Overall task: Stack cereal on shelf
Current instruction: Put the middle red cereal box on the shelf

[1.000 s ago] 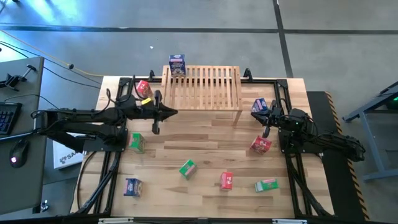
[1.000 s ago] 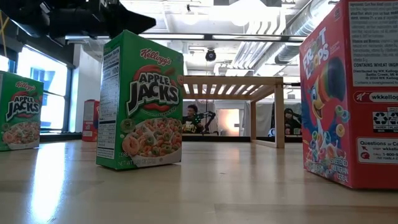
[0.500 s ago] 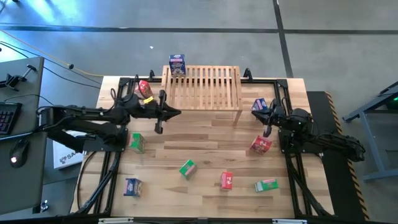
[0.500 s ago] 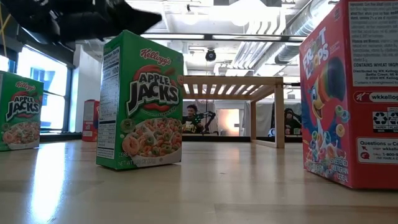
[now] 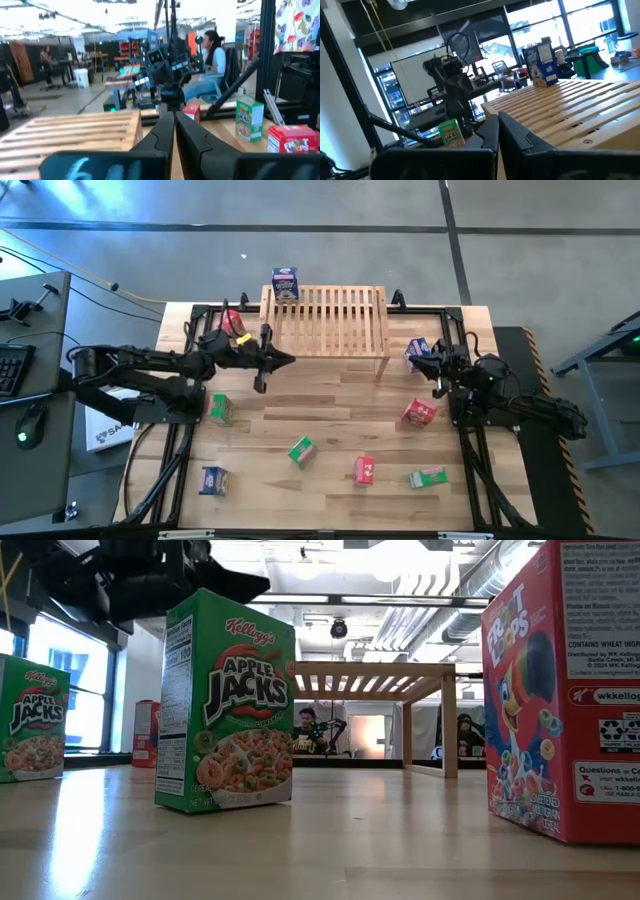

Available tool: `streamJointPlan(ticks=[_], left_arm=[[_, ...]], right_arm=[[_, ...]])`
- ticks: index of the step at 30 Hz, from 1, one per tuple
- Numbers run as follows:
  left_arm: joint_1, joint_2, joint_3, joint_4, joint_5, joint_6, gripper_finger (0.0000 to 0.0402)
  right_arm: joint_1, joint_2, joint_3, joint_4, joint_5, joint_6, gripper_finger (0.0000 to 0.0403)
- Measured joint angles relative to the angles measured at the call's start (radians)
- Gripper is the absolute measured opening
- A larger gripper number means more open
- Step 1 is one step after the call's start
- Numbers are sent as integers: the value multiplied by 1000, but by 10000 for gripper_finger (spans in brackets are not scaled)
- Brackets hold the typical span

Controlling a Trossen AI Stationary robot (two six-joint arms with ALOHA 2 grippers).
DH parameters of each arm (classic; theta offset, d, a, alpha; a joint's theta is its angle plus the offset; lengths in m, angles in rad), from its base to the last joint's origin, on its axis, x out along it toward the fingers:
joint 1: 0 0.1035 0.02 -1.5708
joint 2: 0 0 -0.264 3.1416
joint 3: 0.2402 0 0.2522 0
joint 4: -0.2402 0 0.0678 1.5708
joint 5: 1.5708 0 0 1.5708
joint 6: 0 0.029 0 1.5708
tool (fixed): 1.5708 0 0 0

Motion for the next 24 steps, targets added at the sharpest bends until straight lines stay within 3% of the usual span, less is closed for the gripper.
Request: streamJointPlan(ticks=[8,12,17,20,24], left_arm=[[55,-3,0,0,0,27,10],[60,-3,0,0,0,23,10],[63,-3,0,7,0,31,10],[68,-3,0,8,0,33,10],[84,-3,0,9,0,27,10]], right_arm=[[2,1,0,100,-13,-33,0],[2,1,0,115,-70,-8,0],[2,5,0,102,-33,30,2],[2,35,12,64,-24,7,20],[2,122,100,-66,-22,14,78]])
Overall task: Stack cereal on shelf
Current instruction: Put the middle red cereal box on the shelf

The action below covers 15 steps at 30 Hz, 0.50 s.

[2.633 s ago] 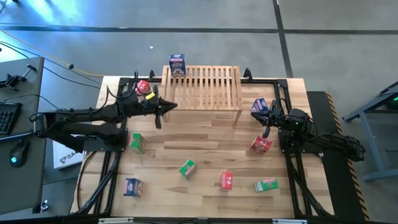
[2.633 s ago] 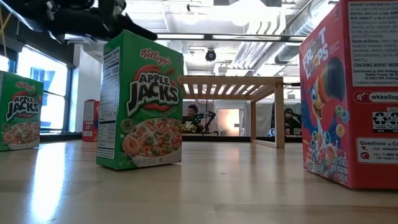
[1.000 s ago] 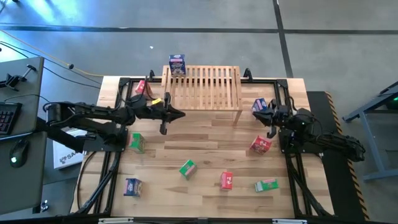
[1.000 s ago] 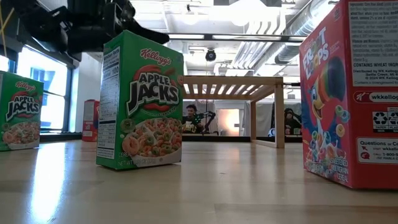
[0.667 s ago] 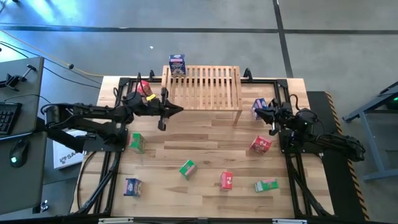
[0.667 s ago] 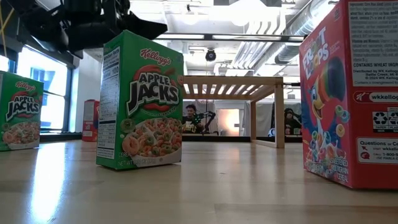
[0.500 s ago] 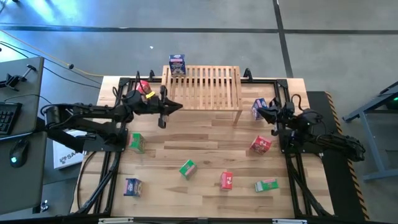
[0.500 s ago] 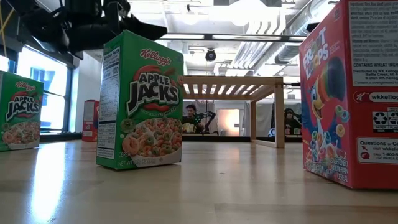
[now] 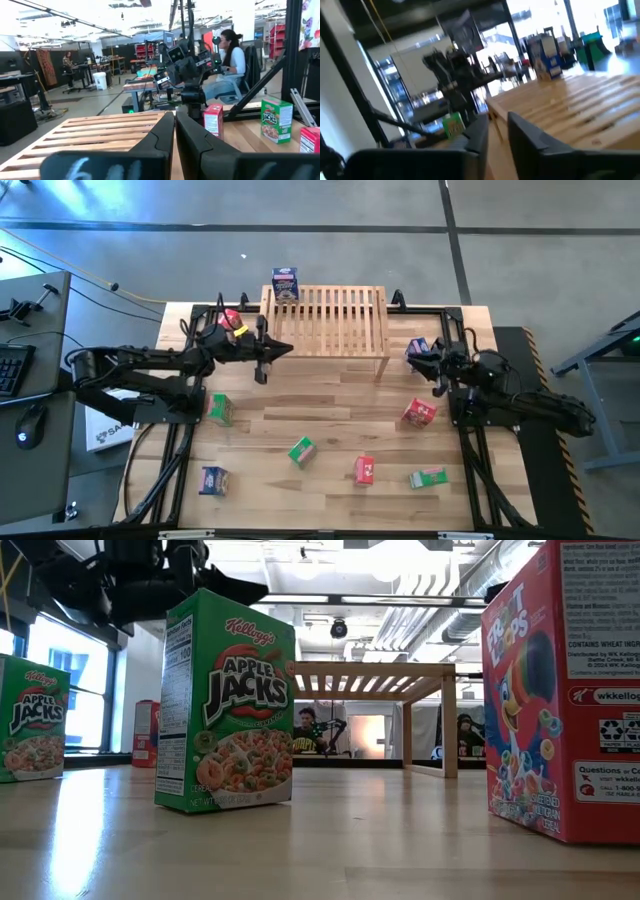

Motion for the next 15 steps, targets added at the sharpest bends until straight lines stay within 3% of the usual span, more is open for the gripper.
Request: streamJointPlan(ticks=[8,15], left_arm=[[34,0,1,-36,0,21,10],[46,0,1,-64,-1,23,10]], right_arm=[[0,249,250,-334,46,-5,200],[55,455,488,-660,100,-12,224]])
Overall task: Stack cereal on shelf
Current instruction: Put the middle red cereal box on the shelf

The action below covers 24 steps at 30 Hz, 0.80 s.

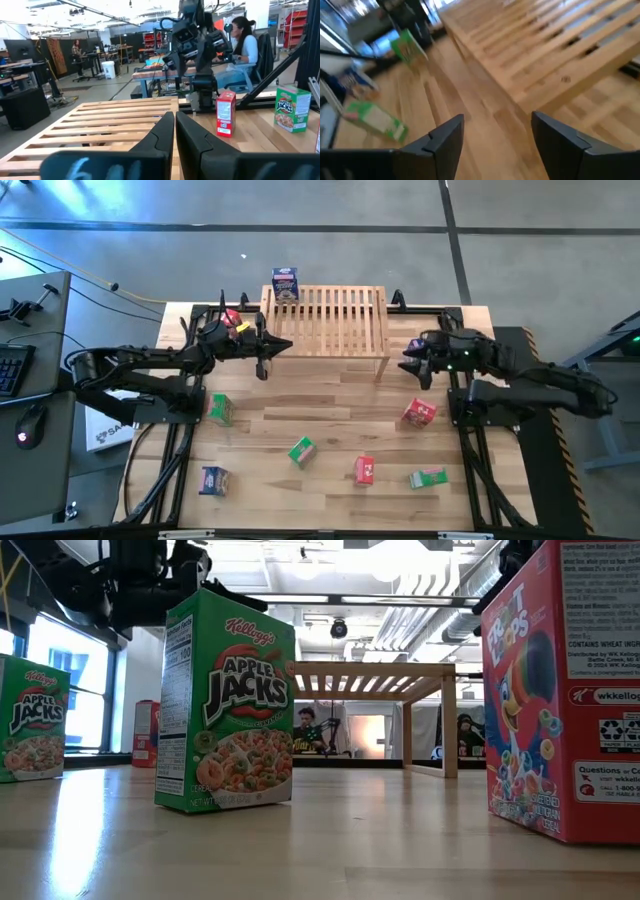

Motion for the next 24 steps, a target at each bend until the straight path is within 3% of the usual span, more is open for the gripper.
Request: streamJointPlan(ticks=[7,14,19,24], left_arm=[[0,0,0,-4,0,8,10],[0,0,0,-9,0,18,10],[0,0,0,-10,0,18,10],[0,0,0,-10,0,18,10]], right_arm=[[153,125,141,-216,149,58,225],[291,216,237,-496,251,270,224],[378,271,274,-561,250,395,215],[454,341,295,-571,161,490,229]])
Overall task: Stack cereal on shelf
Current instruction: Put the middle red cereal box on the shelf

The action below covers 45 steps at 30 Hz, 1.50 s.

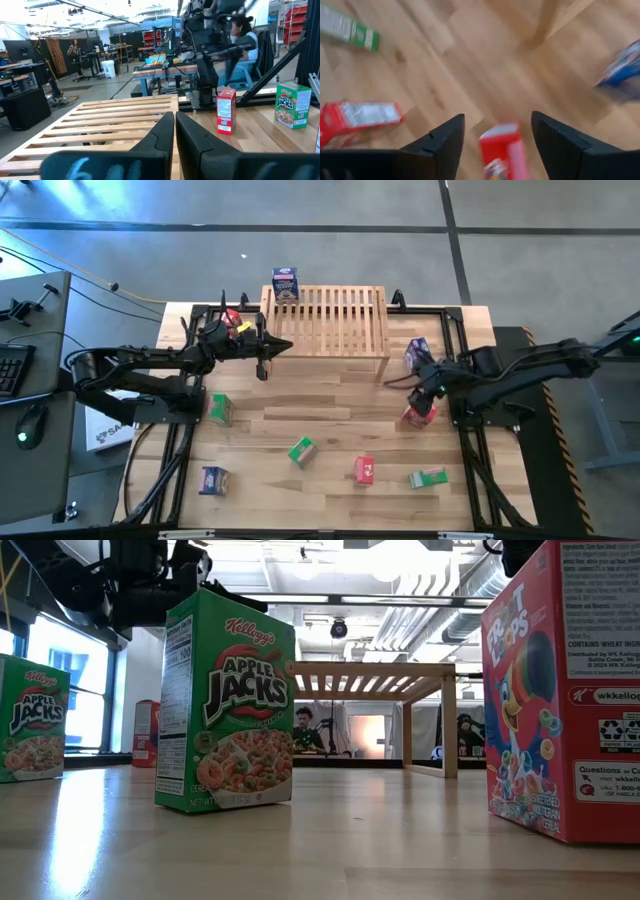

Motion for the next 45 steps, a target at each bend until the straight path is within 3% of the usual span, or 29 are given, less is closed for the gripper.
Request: streamJointPlan(ticks=[9,17,26,30,40,45], left_arm=[[0,0,0,-6,0,7,10],[0,0,0,-10,0,7,10],[0,0,0,-11,0,7,10],[0,0,0,-11,0,7,10],[22,0,0,-9,-1,-1,10],[44,0,0,-8,-1,-22,10]], right_arm=[[95,171,54,-159,-43,147,284],[125,251,56,-226,-100,167,287],[129,274,-54,-132,-177,163,285],[129,275,-65,-55,-183,155,265],[115,274,-54,-41,-187,127,160],[82,274,46,-43,-199,74,144]])
